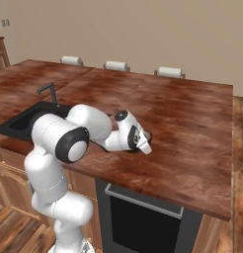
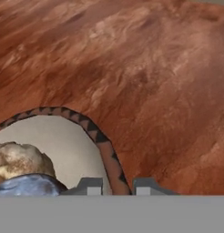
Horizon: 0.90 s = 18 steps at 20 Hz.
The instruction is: Pick up the heated bread from the toaster oven and place it in the bowl. Then move the bread bowl to the dining counter.
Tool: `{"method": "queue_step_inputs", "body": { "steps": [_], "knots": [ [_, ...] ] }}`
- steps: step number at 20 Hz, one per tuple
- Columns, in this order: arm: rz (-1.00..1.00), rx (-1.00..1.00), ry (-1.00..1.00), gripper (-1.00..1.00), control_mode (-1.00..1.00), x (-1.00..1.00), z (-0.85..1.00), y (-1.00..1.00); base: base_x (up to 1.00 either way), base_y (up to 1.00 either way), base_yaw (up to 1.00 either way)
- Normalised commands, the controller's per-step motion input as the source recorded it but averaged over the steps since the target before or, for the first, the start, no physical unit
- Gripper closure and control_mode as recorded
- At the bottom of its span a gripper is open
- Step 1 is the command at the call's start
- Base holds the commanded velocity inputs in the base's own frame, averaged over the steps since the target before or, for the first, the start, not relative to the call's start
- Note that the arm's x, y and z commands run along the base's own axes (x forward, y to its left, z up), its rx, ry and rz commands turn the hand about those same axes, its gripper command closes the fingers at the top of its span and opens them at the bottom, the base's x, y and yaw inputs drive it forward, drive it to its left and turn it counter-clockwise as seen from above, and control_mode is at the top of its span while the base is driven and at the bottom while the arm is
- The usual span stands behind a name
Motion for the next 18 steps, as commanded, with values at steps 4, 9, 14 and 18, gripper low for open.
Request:
{"method": "queue_step_inputs", "body": {
  "steps": [4,9,14,18],
  "knots": [
    [0.0,0.0,0.0,-1.0,-1.0,0.03,-0.12,0.0,0.0,0.0,0.0],
    [-0.01,0.0,-0.04,-1.0,-1.0,-0.14,0.34,0.01,0.0,0.0,0.0],
    [-0.01,0.0,-0.18,-1.0,-1.0,-0.56,0.87,0.12,0.0,0.0,0.0],
    [0.0,-0.06,-0.24,-1.0,-1.0,-0.82,0.92,0.42,0.0,0.0,0.0]
  ]
}}
